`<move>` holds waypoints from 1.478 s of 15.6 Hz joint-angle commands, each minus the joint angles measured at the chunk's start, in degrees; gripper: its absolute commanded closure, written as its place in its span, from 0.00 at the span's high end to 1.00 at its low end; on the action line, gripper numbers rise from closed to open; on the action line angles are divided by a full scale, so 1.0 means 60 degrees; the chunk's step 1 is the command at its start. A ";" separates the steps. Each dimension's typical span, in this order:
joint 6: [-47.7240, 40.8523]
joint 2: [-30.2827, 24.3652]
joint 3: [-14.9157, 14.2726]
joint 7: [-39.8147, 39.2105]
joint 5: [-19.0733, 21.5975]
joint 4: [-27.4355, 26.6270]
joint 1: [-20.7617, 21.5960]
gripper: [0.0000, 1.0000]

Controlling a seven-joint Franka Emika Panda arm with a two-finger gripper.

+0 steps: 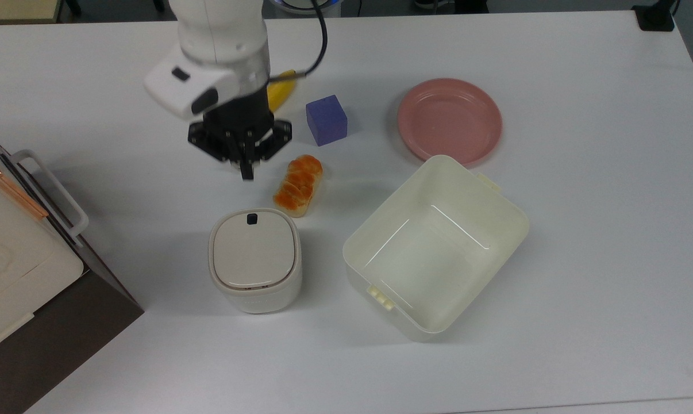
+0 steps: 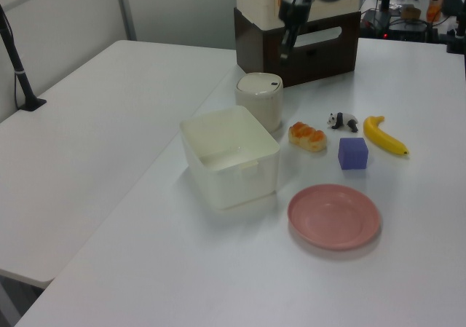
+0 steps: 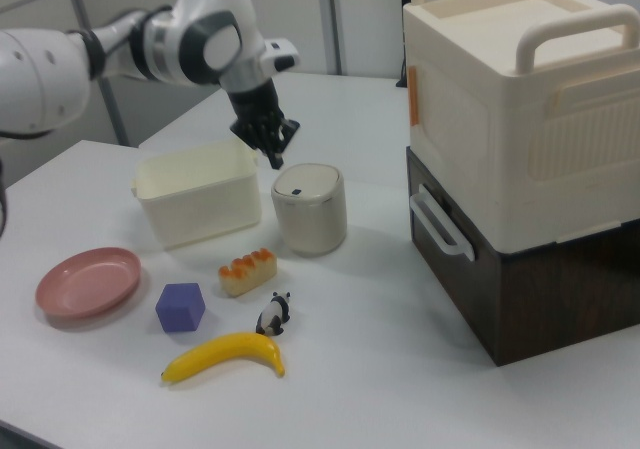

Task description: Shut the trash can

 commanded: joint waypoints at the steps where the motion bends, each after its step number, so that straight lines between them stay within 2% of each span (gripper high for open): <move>1: -0.1614 -0.1153 -0.0048 -0.0061 0.0167 -0.0326 0.0057 0.00; 4: -0.2378 -0.1666 -0.0048 -0.0076 0.0094 -0.0472 0.0086 0.00; 8: -0.2453 -0.2413 -0.0019 -0.0076 0.0079 -0.1320 0.0160 0.00; 10: -0.2541 -0.2822 -0.0019 0.0098 0.0079 -0.1788 0.0334 0.06; 12: -0.2614 -0.3043 -0.0019 0.0712 0.0050 -0.2068 0.0496 0.19; 13: -0.2759 -0.3117 -0.0019 0.0875 0.0050 -0.2084 0.0555 0.28; 14: -0.2949 -0.3146 -0.0063 0.0891 0.0050 -0.2069 0.0613 0.31; 15: -0.3053 -0.3161 -0.0107 0.0891 0.0050 -0.2055 0.0672 0.39; 18: -0.3200 -0.3235 -0.0195 0.0891 0.0050 -0.2069 0.0877 0.72; 20: -0.3200 -0.3235 -0.0195 0.0920 0.0050 -0.2040 0.0921 0.85; 21: -0.3186 -0.3235 -0.0209 0.0920 0.0035 -0.2040 0.0921 1.00; 23: -0.3171 -0.3235 -0.0253 0.0906 0.0035 -0.2011 0.0979 1.00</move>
